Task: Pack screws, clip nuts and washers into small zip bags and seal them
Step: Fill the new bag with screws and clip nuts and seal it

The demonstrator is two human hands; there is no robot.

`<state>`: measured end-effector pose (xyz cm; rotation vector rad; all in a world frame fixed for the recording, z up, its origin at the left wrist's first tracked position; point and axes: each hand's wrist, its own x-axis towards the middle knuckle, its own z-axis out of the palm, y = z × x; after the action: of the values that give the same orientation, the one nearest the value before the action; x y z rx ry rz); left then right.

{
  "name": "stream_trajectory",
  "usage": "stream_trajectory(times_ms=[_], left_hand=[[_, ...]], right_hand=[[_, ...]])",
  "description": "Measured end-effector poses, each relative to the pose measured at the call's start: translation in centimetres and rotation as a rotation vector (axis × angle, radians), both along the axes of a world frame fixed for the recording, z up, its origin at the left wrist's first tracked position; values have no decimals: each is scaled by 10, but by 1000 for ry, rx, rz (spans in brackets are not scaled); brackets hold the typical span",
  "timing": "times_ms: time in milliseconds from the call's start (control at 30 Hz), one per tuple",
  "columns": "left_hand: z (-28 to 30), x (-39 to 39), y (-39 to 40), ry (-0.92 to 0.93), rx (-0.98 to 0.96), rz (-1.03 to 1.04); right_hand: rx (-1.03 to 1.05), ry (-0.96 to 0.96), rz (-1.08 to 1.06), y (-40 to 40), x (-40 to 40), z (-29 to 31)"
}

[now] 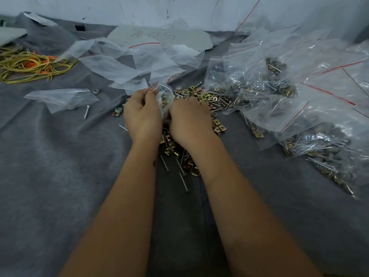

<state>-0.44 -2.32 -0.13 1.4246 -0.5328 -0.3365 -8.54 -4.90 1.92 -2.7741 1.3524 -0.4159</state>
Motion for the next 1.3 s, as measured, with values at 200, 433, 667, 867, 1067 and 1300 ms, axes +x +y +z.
stream_trajectory(times_ms=[200,433,667,867,1067,1300], left_hand=[[1,1,0,-3,-11,-3],[1,1,-1,2,4,9],[3,-3,3,-118,62,-53],[3,-7,5,-234,83,-148],[3,-7,6,-199,36,-167],[5,-8,7,-196,15,-172]], right_hand=[[-28,19,72,0,-10,0],[-122,-236,6,-2,-18,-19],[206,-825,-41,-5,-26,-10],[500,-1120,65,-5,-31,-4],[585,-1176,147,-6,-31,-4],[444,-986,123,-7,-30,-7]])
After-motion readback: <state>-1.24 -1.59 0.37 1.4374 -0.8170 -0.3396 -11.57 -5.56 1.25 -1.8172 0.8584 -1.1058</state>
